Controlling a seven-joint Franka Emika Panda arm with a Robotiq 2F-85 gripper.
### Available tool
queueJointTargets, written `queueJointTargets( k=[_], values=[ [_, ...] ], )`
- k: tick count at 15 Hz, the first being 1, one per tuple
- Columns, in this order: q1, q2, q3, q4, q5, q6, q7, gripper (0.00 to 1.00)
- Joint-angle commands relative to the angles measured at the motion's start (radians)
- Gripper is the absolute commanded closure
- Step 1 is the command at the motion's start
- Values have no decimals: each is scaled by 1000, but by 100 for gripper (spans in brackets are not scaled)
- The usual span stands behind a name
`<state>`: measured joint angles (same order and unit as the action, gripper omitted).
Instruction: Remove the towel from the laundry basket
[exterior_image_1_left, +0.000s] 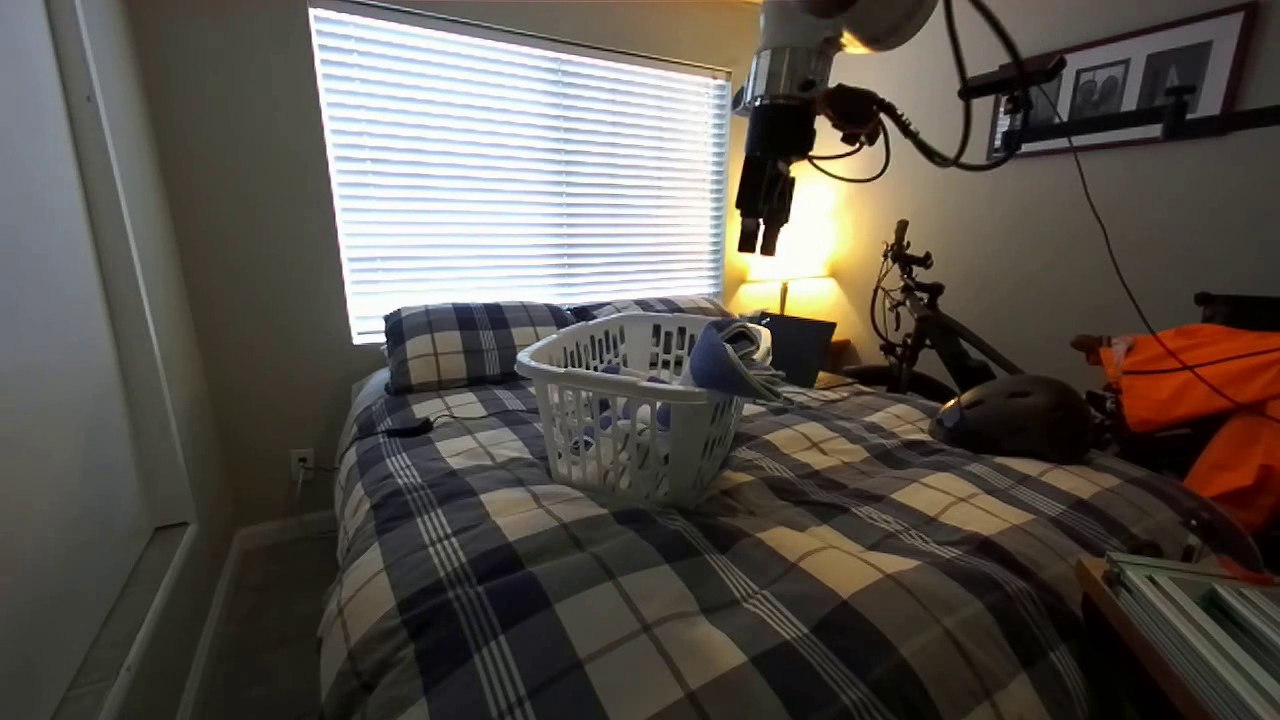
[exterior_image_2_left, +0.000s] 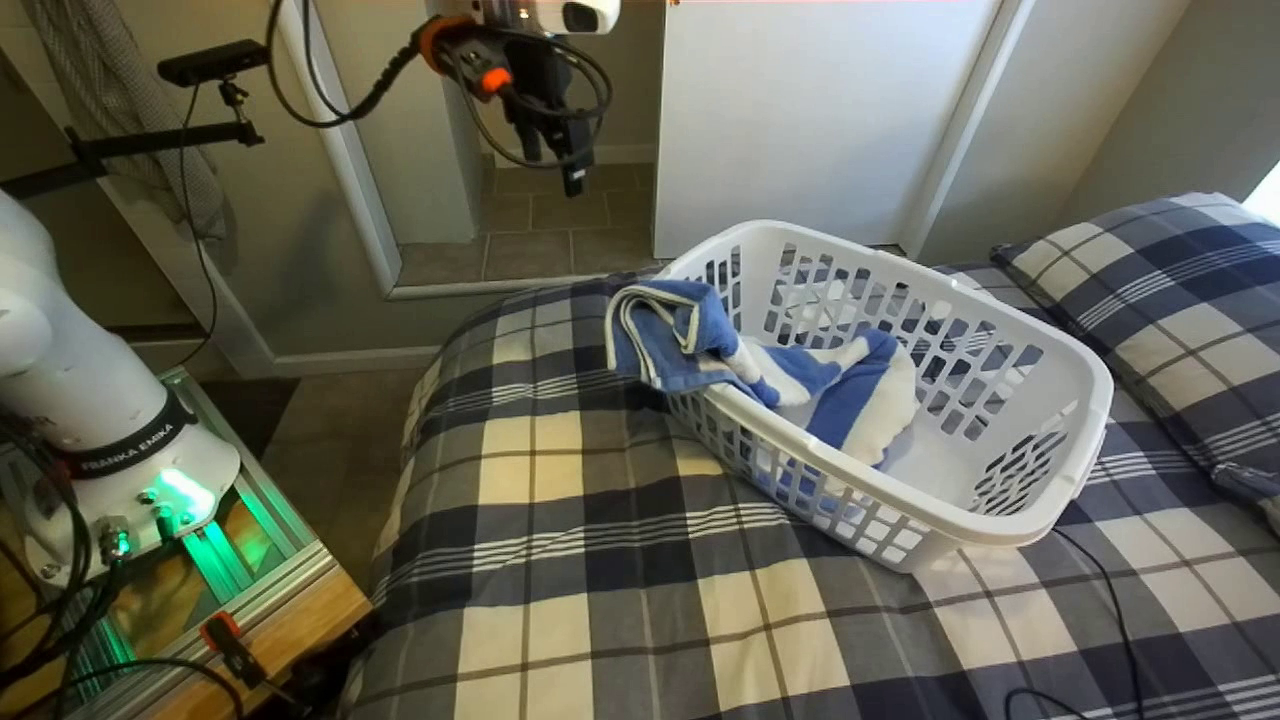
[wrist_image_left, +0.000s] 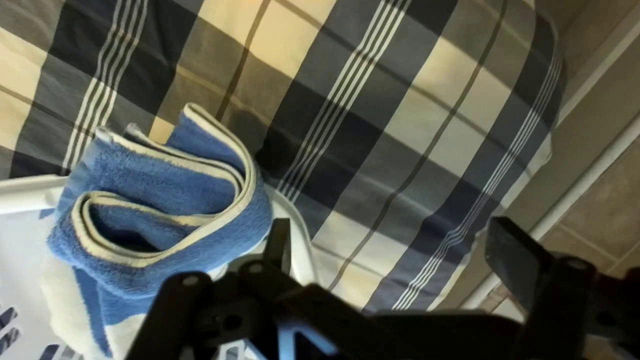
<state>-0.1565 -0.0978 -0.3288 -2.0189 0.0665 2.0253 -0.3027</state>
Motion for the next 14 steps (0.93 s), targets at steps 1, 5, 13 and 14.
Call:
queueJointTargets(
  k=[1,5,13,14],
  values=[
    [-71,133,-19,112,117,90,26,0],
    [-145,233,-23,176,211,127,87,0],
    [-212,314,6,199,289,123,122,0],
    [-212,318,8,204,290,123,124,0]
  ],
)
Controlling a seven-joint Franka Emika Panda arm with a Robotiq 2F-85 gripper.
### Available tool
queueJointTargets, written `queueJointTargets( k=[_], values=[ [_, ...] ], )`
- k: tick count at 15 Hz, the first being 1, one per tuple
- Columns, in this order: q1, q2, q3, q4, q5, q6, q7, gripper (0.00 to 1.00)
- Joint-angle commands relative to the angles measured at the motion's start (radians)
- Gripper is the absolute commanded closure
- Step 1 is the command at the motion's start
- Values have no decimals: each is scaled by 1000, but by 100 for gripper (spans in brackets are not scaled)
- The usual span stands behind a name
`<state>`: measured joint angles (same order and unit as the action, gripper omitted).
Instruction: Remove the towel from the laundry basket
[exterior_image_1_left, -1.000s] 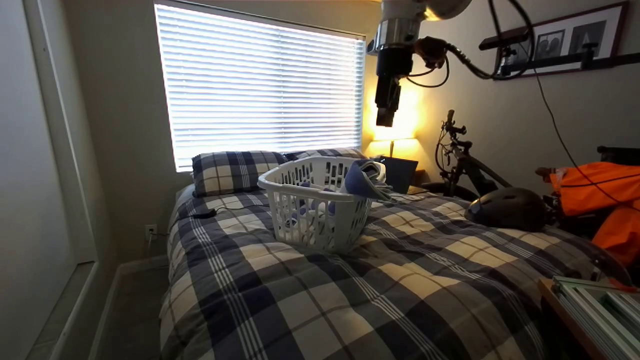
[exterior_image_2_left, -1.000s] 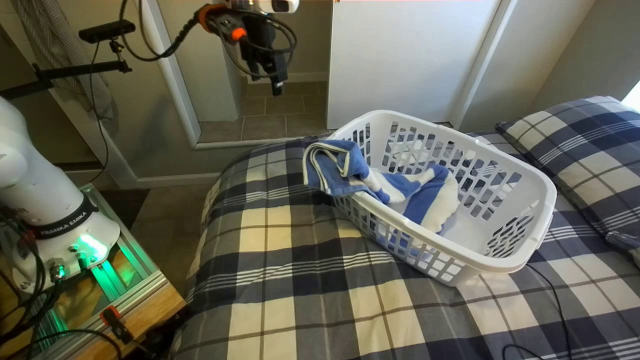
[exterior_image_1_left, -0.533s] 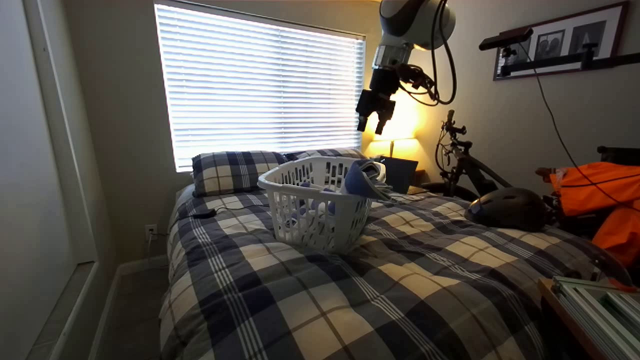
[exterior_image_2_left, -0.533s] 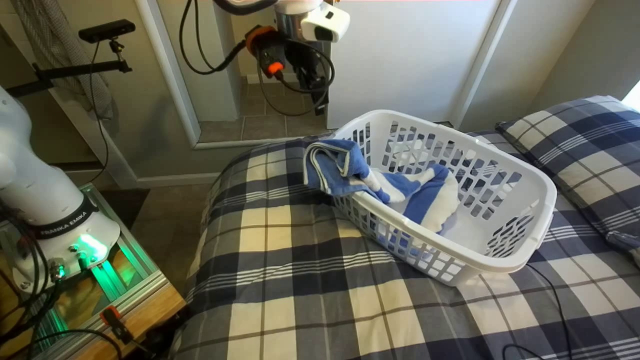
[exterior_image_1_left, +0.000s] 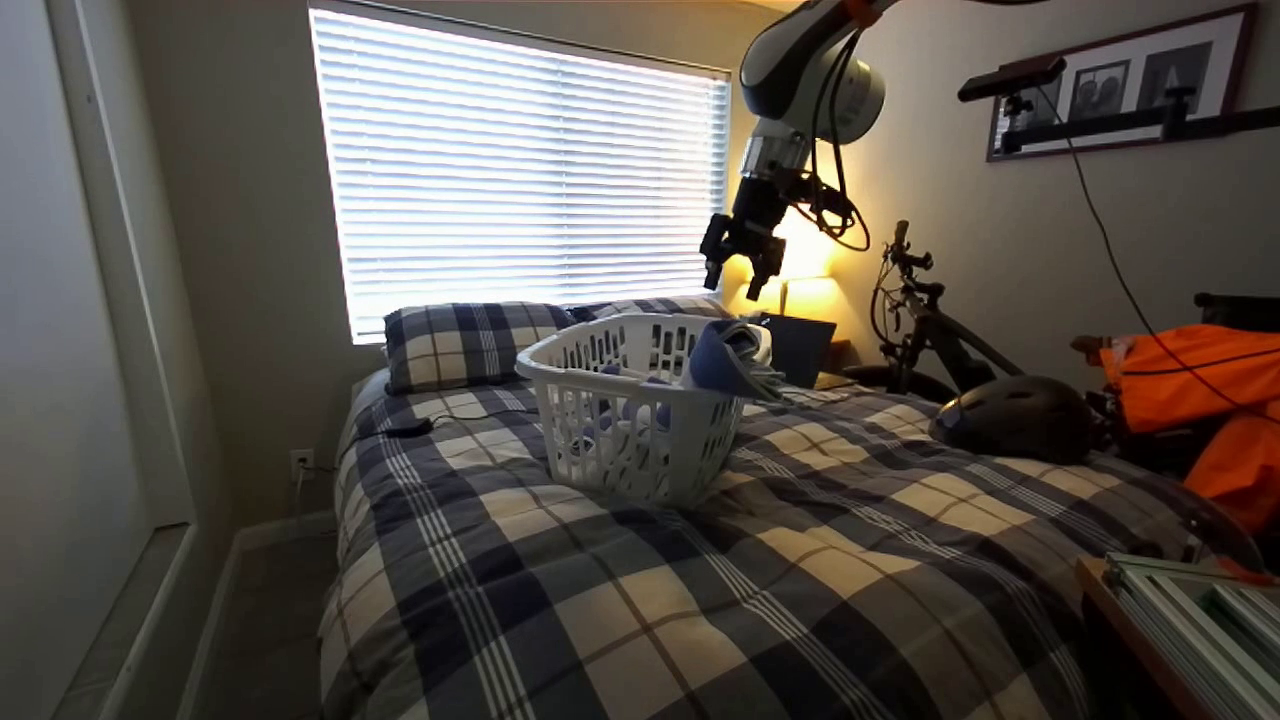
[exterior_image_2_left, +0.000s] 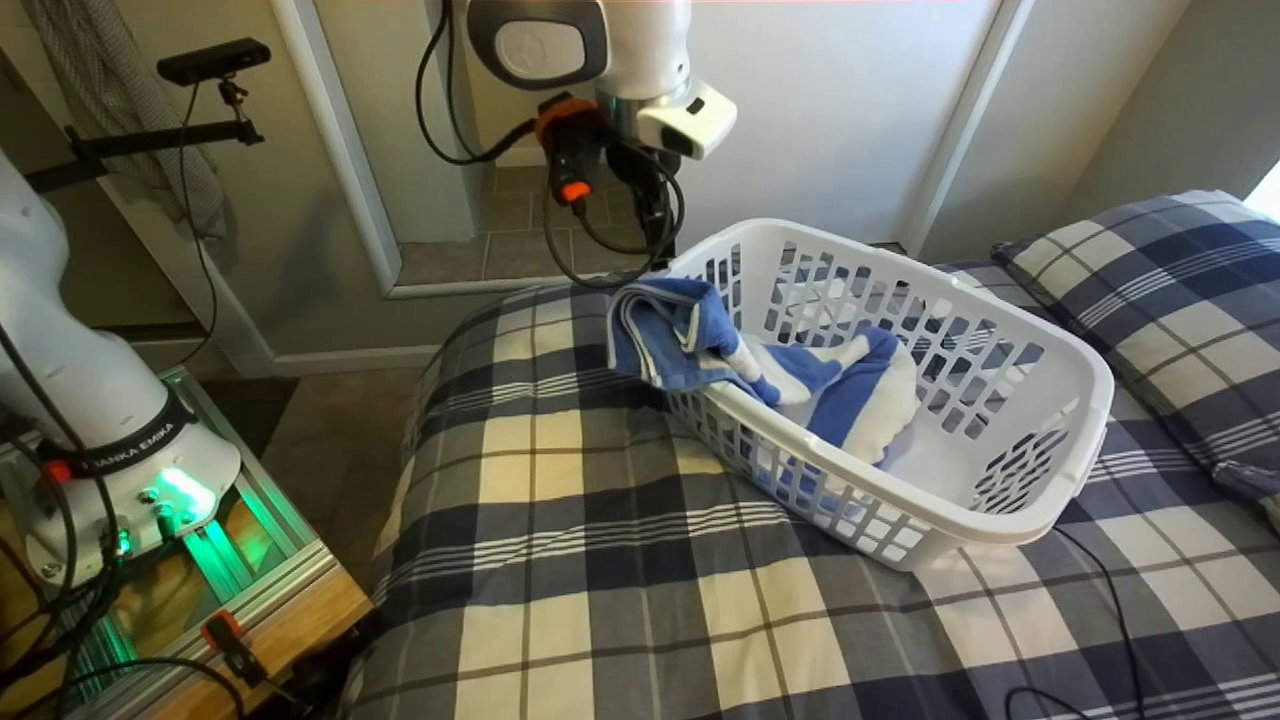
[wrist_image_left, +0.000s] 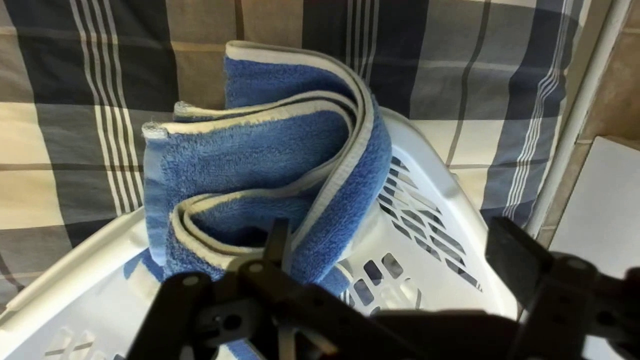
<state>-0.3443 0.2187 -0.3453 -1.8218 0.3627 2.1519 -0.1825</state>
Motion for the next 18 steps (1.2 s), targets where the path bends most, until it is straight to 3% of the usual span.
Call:
queueJointTargets(
  k=[1,3,5,12,13,14,18],
  values=[
    [-24,2,26,9,-6,-4,6,0],
    [-24,2,26,13,-6,-6,8,0],
    [-30,70,36,55,73,55,92,0],
    [-15,253,24,98,32,220,475,0],
    [-21,274,32,111,48,228,503,25],
    [-22,292,36,120,52,241,529,28],
    [-10,326,31,144,27,271,625,55]
  ],
)
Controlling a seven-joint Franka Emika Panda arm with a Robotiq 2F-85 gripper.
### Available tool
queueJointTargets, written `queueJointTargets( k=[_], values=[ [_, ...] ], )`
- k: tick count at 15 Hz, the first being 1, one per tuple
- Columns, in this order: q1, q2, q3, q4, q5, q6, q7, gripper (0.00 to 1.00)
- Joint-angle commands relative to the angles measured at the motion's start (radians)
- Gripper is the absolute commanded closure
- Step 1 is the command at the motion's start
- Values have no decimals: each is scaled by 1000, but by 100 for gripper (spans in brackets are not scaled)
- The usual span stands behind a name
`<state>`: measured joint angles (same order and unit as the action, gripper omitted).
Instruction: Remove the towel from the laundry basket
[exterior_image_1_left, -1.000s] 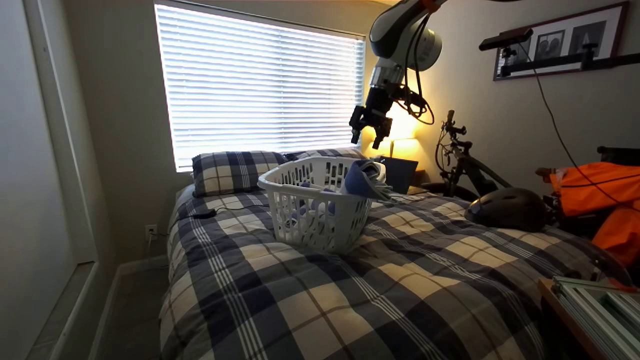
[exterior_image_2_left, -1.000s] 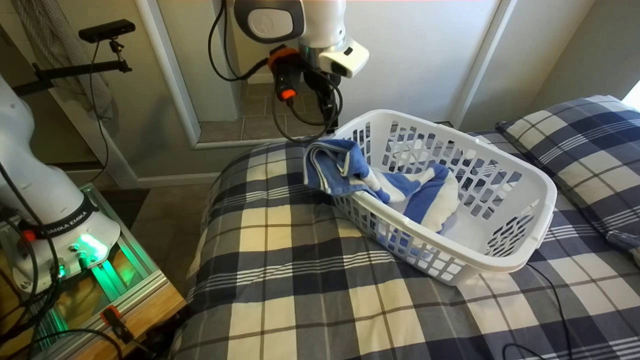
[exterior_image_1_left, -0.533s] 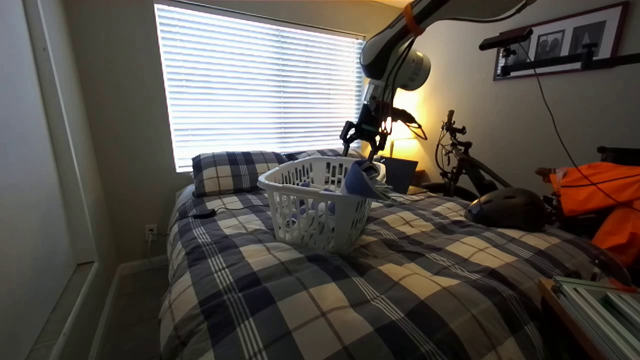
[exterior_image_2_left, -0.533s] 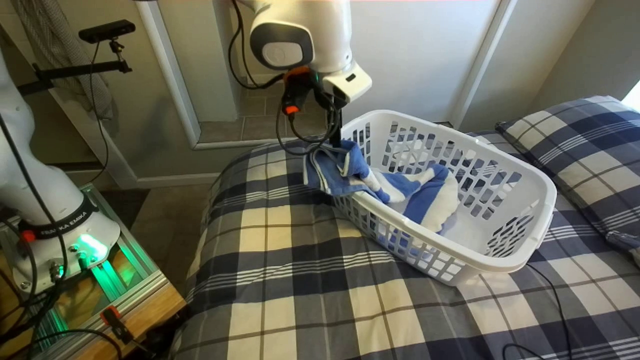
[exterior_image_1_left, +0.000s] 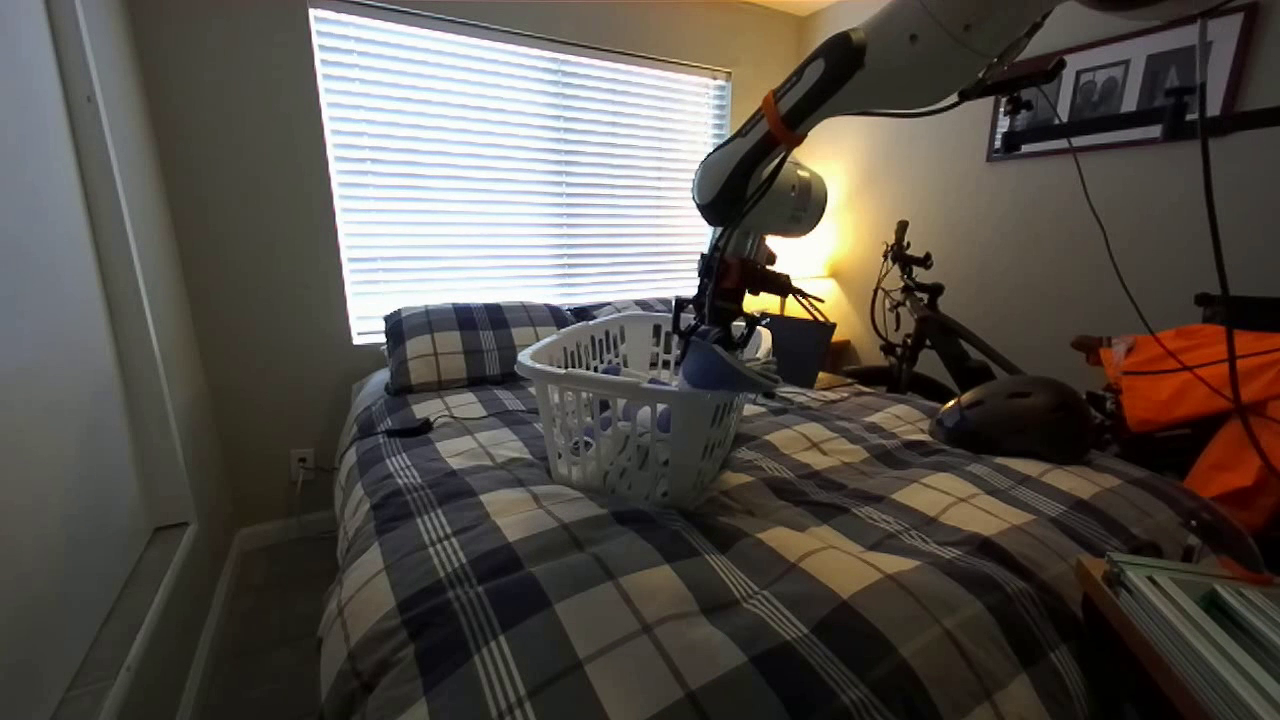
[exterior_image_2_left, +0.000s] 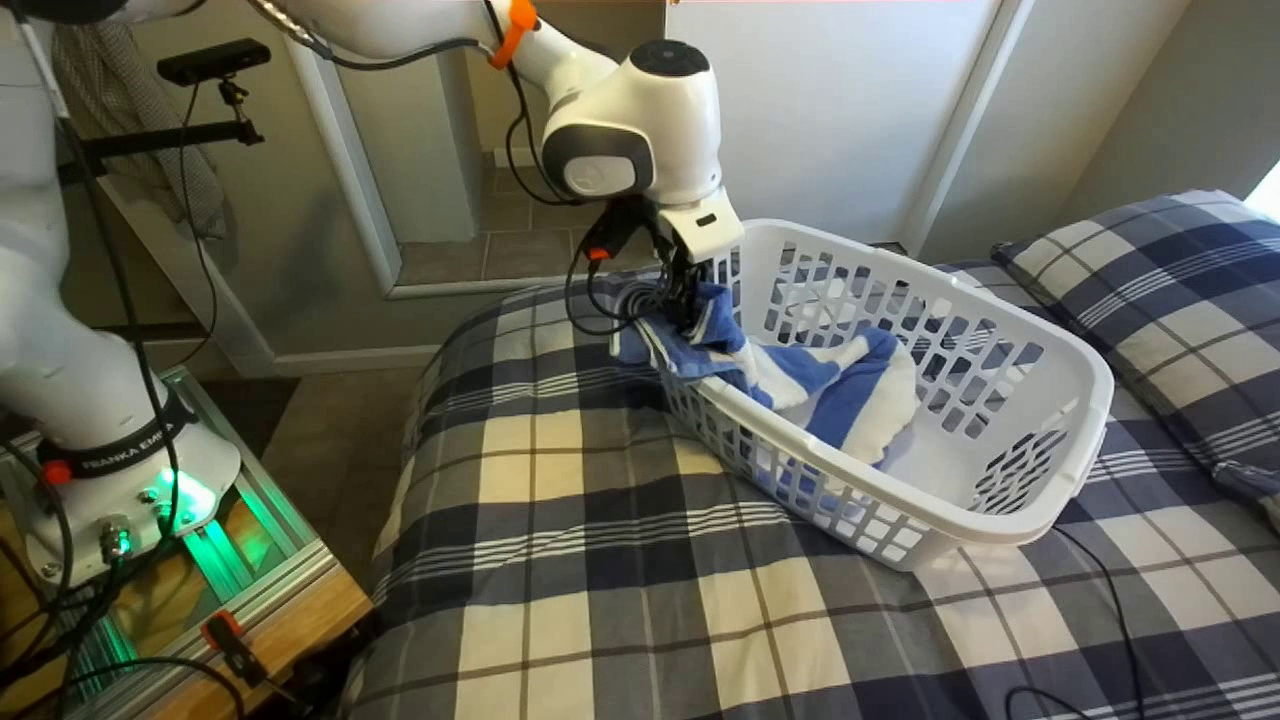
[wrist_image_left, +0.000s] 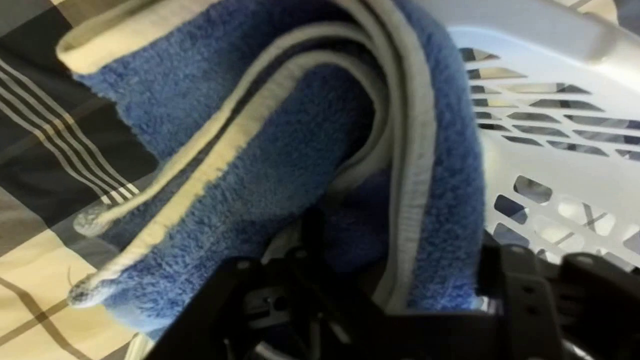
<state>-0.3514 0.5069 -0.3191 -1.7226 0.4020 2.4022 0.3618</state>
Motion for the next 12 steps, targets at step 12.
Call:
queueJointTargets(
  k=[12],
  values=[
    [90,-229,-66,-94,-224,34,195,98]
  ],
)
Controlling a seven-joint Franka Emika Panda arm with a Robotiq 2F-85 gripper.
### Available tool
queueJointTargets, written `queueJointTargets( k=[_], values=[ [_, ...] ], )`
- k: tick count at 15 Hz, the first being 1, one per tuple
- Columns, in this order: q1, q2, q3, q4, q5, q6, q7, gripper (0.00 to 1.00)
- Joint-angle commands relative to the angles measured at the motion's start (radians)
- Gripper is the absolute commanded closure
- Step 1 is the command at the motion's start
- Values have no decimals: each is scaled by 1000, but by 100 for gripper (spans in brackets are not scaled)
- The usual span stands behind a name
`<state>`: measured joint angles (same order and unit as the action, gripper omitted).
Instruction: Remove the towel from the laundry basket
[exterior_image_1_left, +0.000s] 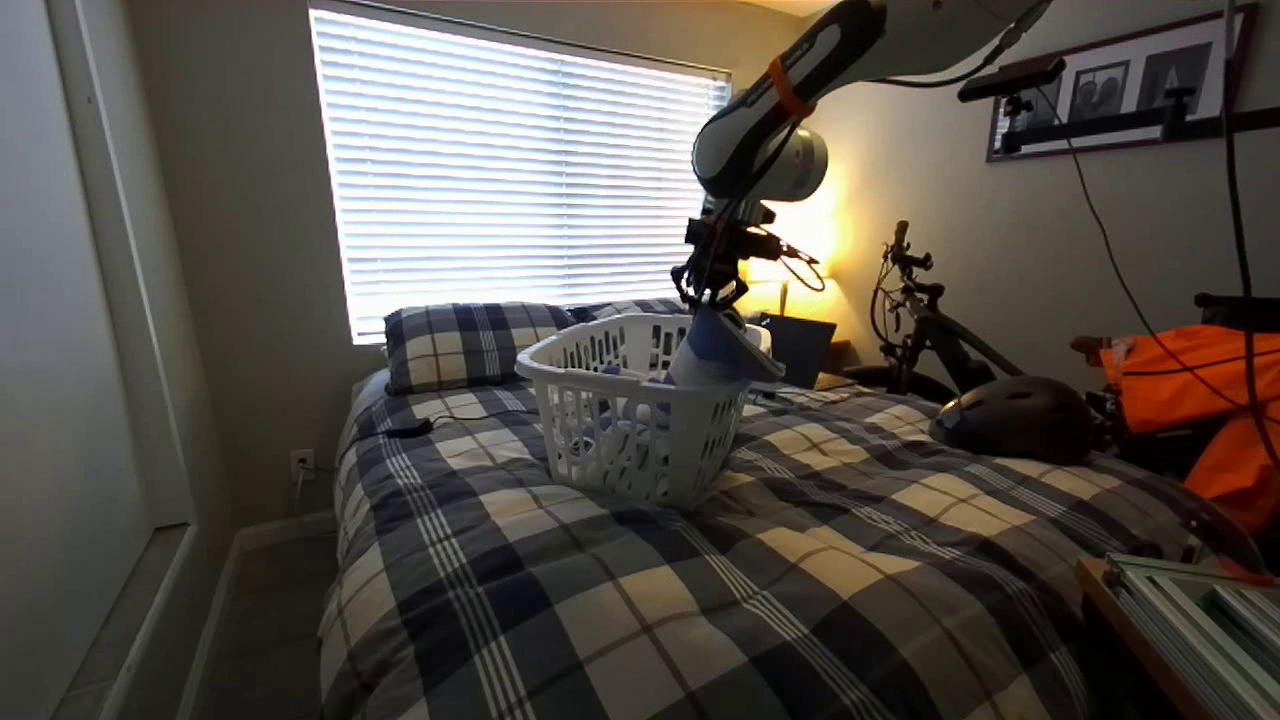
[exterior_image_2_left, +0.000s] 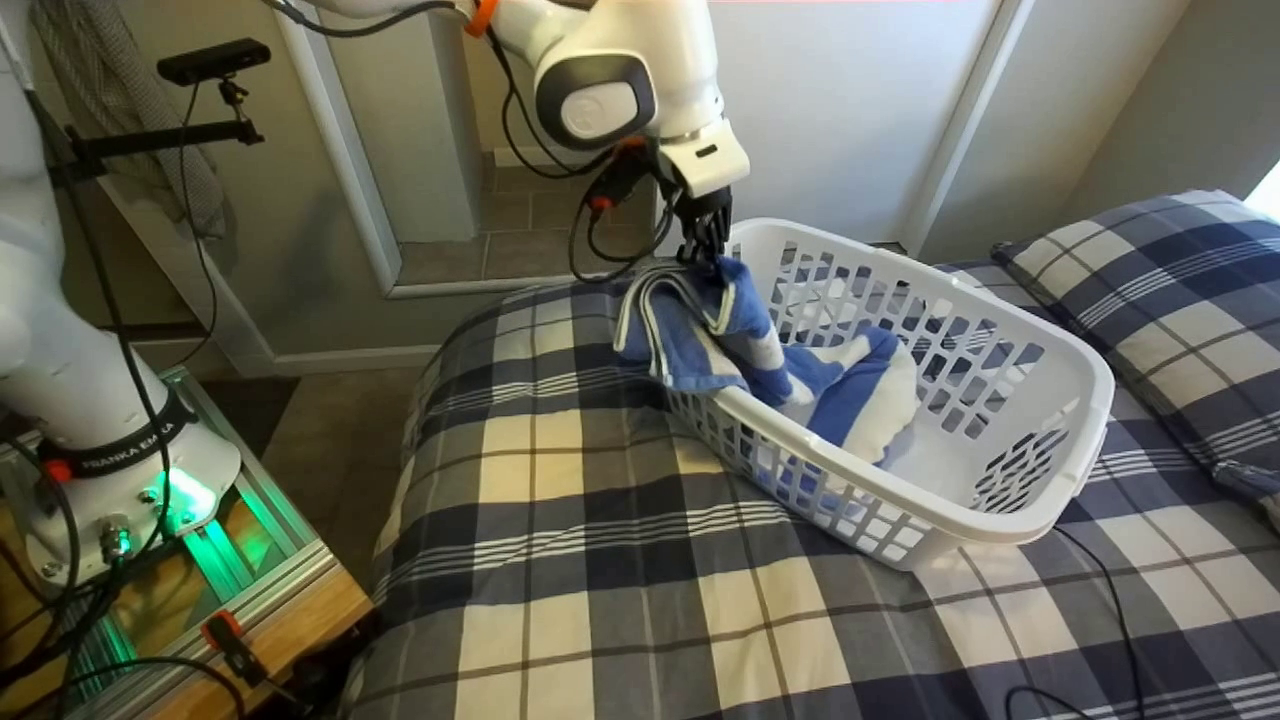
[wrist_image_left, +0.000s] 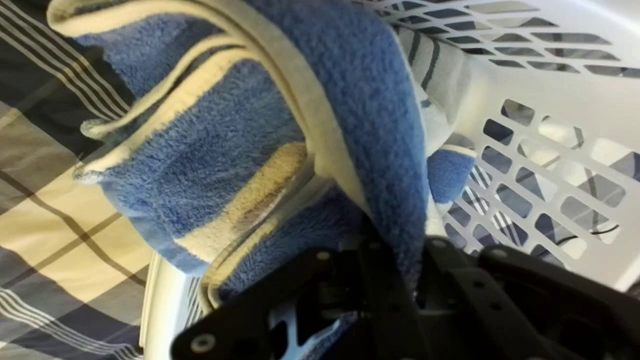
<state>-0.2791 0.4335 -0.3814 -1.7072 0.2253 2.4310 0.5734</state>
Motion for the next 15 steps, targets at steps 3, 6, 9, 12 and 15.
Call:
queueJointTargets(
  k=[3,6,9,12,15],
  values=[
    [27,-294,-10,-170,-98,-33,-11,98],
    [14,-434,0,-225,-149,-83,-20,98],
    [-1,-578,18,-290,-202,-51,18,98],
    [-28,-719,46,-342,-200,-64,17,98],
    [-45,-657,50,-291,-161,-71,-19,90]
  ],
)
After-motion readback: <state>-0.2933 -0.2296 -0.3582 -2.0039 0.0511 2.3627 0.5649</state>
